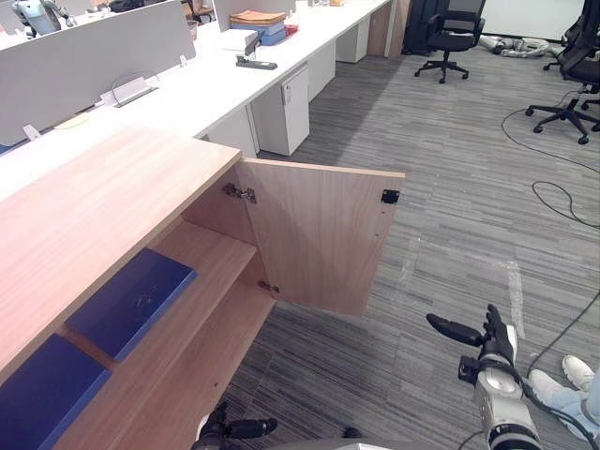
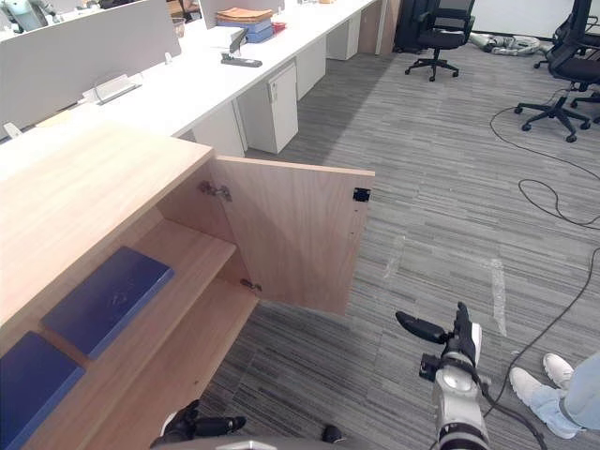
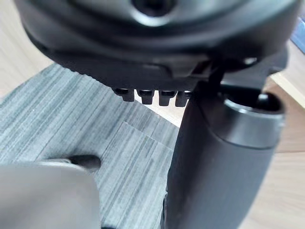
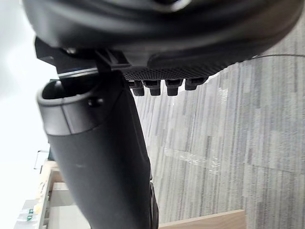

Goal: Walk over to the cabinet, pick up the folder, carry it to the office cabinet, place the folder inside the office cabinet, then close the office cabinet door

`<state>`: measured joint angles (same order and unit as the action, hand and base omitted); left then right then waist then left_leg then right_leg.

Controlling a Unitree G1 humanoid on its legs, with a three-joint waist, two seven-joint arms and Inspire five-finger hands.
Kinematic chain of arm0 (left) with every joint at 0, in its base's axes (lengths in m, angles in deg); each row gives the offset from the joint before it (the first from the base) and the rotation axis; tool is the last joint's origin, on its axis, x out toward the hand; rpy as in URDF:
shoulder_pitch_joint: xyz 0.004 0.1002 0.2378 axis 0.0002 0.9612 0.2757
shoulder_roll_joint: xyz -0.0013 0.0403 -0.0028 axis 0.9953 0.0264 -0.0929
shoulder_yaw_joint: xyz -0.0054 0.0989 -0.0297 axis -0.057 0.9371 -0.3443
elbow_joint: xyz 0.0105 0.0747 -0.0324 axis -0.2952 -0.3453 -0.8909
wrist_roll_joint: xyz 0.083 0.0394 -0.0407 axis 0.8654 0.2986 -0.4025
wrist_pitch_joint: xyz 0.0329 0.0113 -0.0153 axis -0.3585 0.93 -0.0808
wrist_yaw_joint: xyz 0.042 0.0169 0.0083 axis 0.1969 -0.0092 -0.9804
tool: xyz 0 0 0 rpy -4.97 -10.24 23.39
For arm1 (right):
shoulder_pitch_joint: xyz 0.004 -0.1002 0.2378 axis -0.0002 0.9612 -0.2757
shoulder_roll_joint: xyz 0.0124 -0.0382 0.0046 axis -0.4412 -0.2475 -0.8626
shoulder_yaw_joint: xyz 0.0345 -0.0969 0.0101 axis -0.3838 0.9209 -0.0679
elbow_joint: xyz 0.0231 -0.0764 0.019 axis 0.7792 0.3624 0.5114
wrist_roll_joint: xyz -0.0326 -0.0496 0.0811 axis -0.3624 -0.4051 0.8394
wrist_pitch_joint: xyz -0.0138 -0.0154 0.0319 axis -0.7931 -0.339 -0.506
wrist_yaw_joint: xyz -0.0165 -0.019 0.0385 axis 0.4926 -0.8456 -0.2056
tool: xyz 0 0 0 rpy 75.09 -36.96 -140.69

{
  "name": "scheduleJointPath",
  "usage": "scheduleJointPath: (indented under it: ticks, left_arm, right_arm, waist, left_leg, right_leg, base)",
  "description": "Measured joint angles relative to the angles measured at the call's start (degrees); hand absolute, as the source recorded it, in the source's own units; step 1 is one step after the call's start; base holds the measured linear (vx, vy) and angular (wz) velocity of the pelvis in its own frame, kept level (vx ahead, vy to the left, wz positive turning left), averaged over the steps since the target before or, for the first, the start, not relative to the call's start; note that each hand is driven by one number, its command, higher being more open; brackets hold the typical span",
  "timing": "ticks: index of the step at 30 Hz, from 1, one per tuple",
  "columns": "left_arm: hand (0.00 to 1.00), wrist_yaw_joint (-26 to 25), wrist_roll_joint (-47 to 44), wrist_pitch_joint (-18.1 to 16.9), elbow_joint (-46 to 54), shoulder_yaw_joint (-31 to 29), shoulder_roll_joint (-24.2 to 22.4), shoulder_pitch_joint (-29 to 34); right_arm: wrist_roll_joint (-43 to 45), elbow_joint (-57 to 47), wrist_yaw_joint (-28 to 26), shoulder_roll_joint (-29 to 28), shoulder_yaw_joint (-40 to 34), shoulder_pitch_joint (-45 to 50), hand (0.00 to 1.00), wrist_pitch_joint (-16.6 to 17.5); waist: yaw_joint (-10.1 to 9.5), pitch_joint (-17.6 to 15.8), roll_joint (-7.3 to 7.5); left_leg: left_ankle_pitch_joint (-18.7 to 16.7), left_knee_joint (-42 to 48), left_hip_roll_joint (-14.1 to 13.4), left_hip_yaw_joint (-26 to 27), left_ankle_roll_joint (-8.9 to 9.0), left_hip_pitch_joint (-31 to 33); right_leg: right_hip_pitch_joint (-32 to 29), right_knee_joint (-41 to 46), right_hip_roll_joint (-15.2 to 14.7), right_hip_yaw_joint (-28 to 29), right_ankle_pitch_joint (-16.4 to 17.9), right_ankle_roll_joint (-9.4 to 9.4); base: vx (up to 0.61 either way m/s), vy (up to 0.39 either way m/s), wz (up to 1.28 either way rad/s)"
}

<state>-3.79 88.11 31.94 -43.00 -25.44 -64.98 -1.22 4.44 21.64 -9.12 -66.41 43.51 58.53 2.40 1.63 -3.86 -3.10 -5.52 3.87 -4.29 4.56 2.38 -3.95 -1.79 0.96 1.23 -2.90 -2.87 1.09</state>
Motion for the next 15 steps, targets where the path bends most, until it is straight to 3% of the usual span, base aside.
scheduleJointPath:
  ticks: [11, 15]
  left_arm:
    - [1.00, -0.9, 0.0, 0.0, -0.9, -1.0, 0.4, 2.8]
    - [1.00, -1.1, -2.3, -1.4, -0.7, -1.0, 0.3, 3.1]
  right_arm:
    - [4.2, 6.1, -0.9, 8.2, 10.3, -14.7, 1.00, 0.0]
    - [6.0, 11.9, -1.8, 9.8, 12.7, -23.0, 1.00, 0.0]
  waist:
    - [-1.34, -0.1, 0.05]
    - [-1.83, -2.0, 0.01]
  left_leg:
    - [2.4, -1.8, 0.6, -2.6, 0.06, 0.0]
    - [4.1, -2.9, 0.6, -3.9, 0.45, 0.7]
  right_leg:
    - [0.9, -1.8, -0.3, -2.2, -1.2, 0.47]
    - [0.7, -2.8, -0.5, -3.4, -2.6, 0.64]
  base:
    - [-0.02, 0.010, 0.12]
    - [-0.15, -0.011, 0.14]
